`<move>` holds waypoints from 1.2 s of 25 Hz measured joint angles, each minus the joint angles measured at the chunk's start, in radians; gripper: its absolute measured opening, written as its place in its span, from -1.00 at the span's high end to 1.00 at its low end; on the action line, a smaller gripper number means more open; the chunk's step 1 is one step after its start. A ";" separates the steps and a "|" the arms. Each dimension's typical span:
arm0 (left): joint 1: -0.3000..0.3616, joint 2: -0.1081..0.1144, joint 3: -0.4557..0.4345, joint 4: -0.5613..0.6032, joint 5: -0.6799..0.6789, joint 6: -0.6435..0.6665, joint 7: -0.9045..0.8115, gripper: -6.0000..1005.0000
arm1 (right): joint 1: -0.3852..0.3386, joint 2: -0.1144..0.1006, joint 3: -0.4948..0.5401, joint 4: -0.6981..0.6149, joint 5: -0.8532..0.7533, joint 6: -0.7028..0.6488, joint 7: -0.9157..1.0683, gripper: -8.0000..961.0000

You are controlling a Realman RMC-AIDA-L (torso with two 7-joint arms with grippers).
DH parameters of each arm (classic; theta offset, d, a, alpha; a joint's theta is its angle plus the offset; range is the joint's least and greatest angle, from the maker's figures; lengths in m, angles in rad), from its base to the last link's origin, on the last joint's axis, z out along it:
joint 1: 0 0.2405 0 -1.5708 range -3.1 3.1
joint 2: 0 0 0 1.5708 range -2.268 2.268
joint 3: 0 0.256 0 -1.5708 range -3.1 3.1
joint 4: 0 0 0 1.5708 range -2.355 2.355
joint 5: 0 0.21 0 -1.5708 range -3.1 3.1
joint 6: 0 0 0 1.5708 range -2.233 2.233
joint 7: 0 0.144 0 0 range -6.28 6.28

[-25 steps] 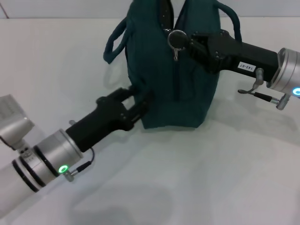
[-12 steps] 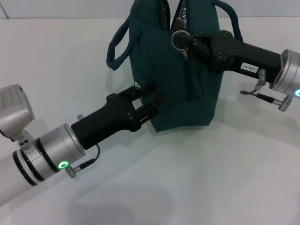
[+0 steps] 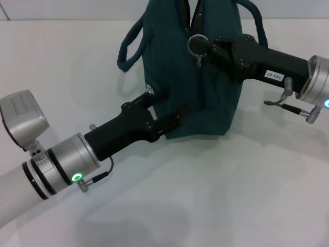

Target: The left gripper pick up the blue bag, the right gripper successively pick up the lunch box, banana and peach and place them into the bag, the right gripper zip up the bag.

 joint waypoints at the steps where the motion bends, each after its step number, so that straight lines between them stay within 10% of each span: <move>1: -0.001 0.000 -0.002 -0.002 -0.002 -0.009 0.001 -0.27 | -0.001 0.000 0.000 0.000 0.000 -0.002 0.000 0.96; 8: -0.002 -0.001 -0.036 -0.011 -0.018 -0.063 0.009 -0.76 | -0.013 0.001 0.003 -0.006 0.000 -0.035 0.000 0.96; 30: -0.009 -0.001 -0.033 -0.010 -0.008 -0.077 0.031 -0.70 | -0.012 0.002 0.003 0.002 0.002 -0.031 0.003 0.96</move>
